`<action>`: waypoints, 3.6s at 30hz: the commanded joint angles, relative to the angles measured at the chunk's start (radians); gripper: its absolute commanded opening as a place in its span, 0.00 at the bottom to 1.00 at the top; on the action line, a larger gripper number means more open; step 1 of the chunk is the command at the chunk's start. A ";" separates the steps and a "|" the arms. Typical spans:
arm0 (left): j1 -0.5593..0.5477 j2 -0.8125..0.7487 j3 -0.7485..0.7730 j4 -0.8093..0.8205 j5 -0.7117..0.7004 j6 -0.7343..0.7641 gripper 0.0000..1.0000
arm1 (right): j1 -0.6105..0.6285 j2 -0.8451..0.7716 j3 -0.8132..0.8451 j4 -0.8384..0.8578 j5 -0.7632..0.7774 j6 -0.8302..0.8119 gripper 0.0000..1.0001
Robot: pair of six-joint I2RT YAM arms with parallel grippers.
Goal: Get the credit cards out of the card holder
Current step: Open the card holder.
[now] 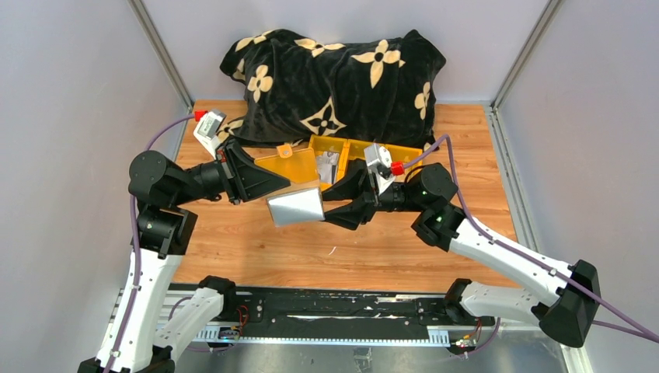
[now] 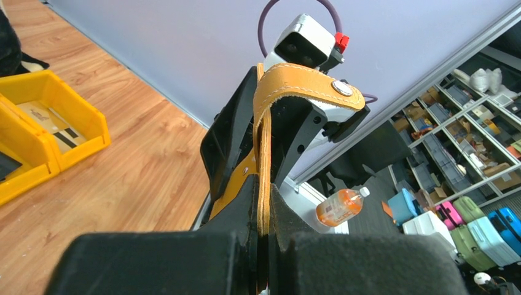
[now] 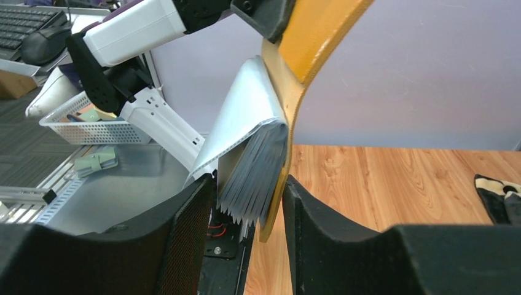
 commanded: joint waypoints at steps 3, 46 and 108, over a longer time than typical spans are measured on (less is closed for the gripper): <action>-0.002 -0.016 0.030 0.019 0.002 -0.004 0.00 | 0.011 0.034 0.048 0.025 0.070 0.071 0.49; 0.000 -0.122 0.056 -0.092 -0.040 0.293 0.94 | -0.055 0.198 0.166 0.251 0.133 0.721 0.00; -0.002 -0.073 0.060 -0.388 0.123 0.517 0.00 | 0.019 0.397 0.718 -0.928 -0.267 -0.069 0.11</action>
